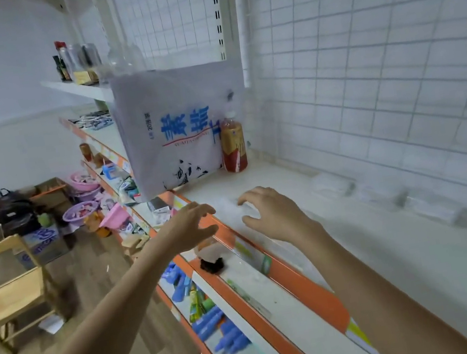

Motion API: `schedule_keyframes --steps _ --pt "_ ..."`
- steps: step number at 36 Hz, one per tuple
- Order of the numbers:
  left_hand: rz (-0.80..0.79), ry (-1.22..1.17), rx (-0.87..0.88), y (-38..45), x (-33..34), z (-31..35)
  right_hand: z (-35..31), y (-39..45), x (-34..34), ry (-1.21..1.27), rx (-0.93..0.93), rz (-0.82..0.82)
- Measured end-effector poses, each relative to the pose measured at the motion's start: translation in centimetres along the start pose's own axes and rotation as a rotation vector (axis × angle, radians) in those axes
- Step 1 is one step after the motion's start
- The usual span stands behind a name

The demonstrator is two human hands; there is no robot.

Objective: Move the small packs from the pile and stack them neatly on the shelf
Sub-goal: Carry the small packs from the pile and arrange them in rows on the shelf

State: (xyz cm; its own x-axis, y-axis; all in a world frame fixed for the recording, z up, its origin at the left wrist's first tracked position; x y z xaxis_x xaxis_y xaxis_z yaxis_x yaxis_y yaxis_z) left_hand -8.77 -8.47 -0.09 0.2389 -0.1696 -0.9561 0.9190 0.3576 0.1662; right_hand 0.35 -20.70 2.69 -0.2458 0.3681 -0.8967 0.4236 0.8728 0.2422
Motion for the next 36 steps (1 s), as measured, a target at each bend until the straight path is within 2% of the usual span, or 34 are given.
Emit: schedule_keyframes --steps 4,10,19,25,28,30,36 --pt "-0.059 0.033 0.084 4.6 1.1 -1.9 1.0 2.5 2.5 -0.079 0.063 -0.089" --pt "-0.178 -0.050 0.340 9.7 3.3 -4.2 3.1 3.2 5.4 -0.159 0.239 -0.234" --pt "-0.293 -0.149 0.541 13.6 5.9 -5.2 3.6 2.6 6.1 -0.092 0.518 -0.189" --pt "-0.240 -0.294 0.628 14.9 5.9 -5.0 4.1 2.3 6.1 0.031 0.651 -0.093" --pt "-0.237 -0.354 0.559 15.5 5.6 -5.4 4.8 2.3 5.7 0.134 0.736 -0.018" --pt "-0.284 -0.475 0.495 15.8 5.6 -5.8 5.4 2.5 5.1 0.168 0.775 0.053" --pt "-0.336 -0.689 0.446 16.6 5.8 -6.2 6.6 3.4 4.3 0.274 0.777 0.227"
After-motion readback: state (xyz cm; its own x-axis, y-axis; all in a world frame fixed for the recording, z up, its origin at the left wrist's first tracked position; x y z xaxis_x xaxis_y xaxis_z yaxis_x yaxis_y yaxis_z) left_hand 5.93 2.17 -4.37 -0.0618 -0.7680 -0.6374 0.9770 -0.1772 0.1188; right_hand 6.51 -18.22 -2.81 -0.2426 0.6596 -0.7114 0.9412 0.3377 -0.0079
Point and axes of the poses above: each hand's wrist, its own y-axis towards the middle knuckle, its own x-axis out of the palm, z = x × y, the point moved 8 cm from there along y, towards the middle knuckle, and after that the axes turned 5 degrees about x, right-handed, at the moved point
